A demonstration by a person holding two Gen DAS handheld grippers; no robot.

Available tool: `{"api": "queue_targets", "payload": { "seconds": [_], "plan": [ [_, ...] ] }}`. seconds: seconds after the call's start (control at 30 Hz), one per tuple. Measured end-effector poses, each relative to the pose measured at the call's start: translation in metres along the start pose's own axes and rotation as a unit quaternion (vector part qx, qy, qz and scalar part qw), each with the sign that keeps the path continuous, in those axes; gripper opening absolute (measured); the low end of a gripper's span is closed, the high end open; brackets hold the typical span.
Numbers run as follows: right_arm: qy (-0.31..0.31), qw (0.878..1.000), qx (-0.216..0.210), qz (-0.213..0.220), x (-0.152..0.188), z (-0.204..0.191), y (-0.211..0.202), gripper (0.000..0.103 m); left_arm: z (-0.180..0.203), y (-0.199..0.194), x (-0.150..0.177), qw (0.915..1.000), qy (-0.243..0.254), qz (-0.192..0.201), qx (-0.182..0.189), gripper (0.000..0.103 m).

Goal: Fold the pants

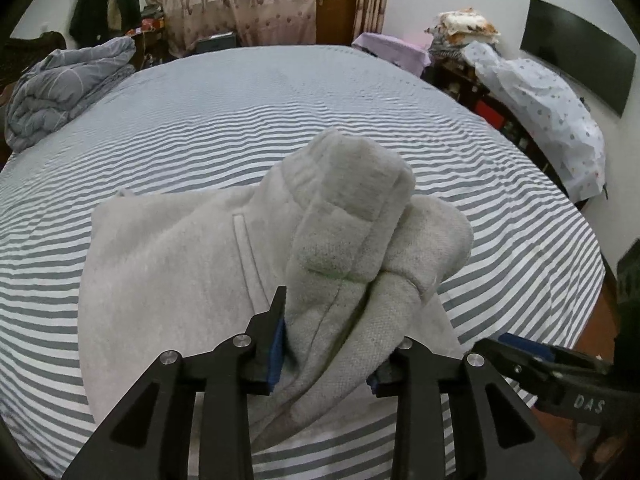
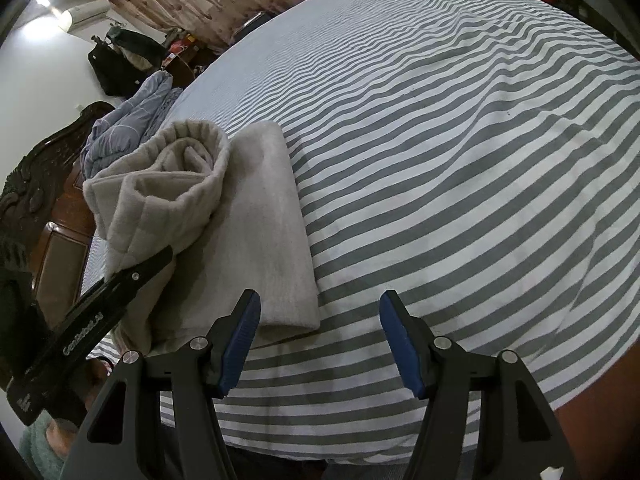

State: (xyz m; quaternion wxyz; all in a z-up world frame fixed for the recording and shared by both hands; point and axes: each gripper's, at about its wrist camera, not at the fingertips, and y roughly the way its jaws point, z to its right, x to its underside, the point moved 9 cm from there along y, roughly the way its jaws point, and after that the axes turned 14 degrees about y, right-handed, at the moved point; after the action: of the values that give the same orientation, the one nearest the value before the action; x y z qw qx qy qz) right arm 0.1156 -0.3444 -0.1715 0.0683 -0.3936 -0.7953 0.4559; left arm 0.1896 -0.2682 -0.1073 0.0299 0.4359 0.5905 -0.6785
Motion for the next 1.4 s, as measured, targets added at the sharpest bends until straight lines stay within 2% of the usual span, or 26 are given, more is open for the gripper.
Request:
{"api": "queue_targets", "payload": {
  "seconds": [0.13,0.27,0.3,0.4,0.5,0.57,0.73,0.87,1.03,1.17,1.3,1.4],
  "plan": [
    [0.002,1.000,-0.001,0.003,0.002,0.004,-0.006,0.060,0.002,0.003,-0.002,0.9990,-0.005,-0.037,-0.025,0.044],
    [0.004,1.000,-0.003,0.006,0.005,0.005,-0.011,0.060,0.003,0.002,0.001,0.9986,-0.015,-0.043,-0.025,0.055],
    [0.004,1.000,-0.003,0.008,0.006,0.005,-0.013,0.060,0.002,0.002,0.002,0.9986,-0.018,-0.044,-0.022,0.062],
    [0.006,1.000,-0.004,0.009,0.011,0.003,-0.016,0.060,0.006,-0.006,0.003,0.9987,-0.033,-0.031,0.020,0.097],
    [0.007,1.000,-0.005,0.010,0.013,0.002,-0.018,0.060,0.014,-0.022,-0.004,0.9996,-0.013,-0.006,0.024,0.097],
    [0.009,1.000,-0.007,0.010,0.014,0.002,-0.018,0.060,0.016,-0.027,-0.004,0.9993,-0.009,-0.009,0.036,0.097],
    [0.006,0.999,-0.040,0.007,0.019,-0.010,-0.023,0.060,-0.013,-0.044,0.013,0.9981,-0.040,0.002,0.046,0.097],
    [-0.008,0.997,-0.070,-0.007,0.027,-0.030,-0.017,0.060,-0.055,-0.054,0.031,0.9959,-0.084,0.007,0.033,0.097],
    [-0.028,0.995,-0.092,-0.025,0.037,-0.058,-0.002,0.060,-0.106,-0.060,0.052,0.9916,-0.129,0.006,-0.008,0.097],
    [-0.018,0.994,-0.103,-0.039,0.039,-0.070,0.014,0.062,-0.134,-0.056,0.067,0.9859,-0.167,-0.003,-0.009,0.097],
    [0.003,0.991,-0.124,-0.046,0.035,-0.078,0.025,0.064,-0.154,-0.055,0.078,0.9842,-0.175,-0.002,-0.028,0.097],
    [0.013,0.990,-0.131,-0.047,0.031,-0.082,0.033,0.069,-0.163,-0.052,0.084,0.9839,-0.174,-0.006,-0.040,0.097]
  ]
}}
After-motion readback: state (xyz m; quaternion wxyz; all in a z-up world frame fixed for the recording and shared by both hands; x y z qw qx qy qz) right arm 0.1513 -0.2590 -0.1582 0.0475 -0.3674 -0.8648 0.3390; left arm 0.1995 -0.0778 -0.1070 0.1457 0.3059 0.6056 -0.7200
